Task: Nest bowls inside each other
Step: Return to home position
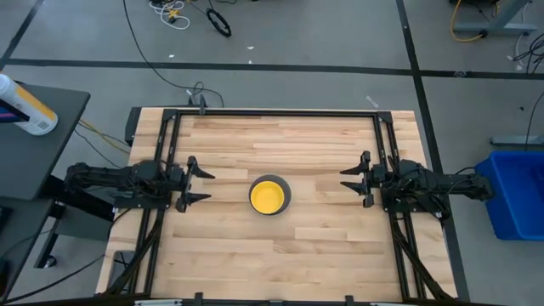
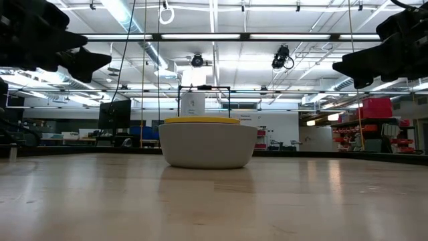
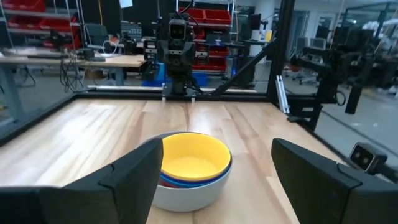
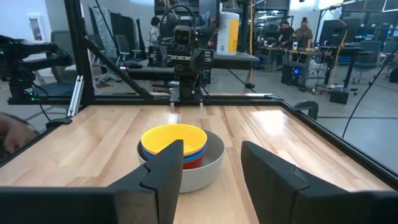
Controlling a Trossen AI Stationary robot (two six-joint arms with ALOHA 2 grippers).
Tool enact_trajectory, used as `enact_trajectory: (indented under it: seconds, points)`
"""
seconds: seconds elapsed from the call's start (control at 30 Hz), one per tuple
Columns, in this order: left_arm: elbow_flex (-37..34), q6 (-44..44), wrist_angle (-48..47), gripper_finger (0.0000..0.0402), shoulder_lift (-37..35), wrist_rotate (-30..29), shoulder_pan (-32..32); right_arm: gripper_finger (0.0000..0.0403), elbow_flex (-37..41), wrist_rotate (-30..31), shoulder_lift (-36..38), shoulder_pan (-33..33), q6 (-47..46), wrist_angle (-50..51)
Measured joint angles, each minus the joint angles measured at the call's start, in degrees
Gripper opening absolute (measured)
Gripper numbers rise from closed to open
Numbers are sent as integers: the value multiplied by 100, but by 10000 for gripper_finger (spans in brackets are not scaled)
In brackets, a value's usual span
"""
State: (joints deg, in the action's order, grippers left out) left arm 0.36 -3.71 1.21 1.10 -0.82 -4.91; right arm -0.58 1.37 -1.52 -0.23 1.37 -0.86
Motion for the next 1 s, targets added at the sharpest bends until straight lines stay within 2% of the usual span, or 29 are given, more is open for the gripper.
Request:
enact_trajectory:
  seconds: [0.5, 1.0]
  points:
    - [0, 1147, 0, 307, 0, -1, 1, 178, 0, 0, 0, 0, 0, -1]
    - [0, 1255, 2, 307, 0, 0, 0, 178, 0, 2, 0, 0, 0, 0]
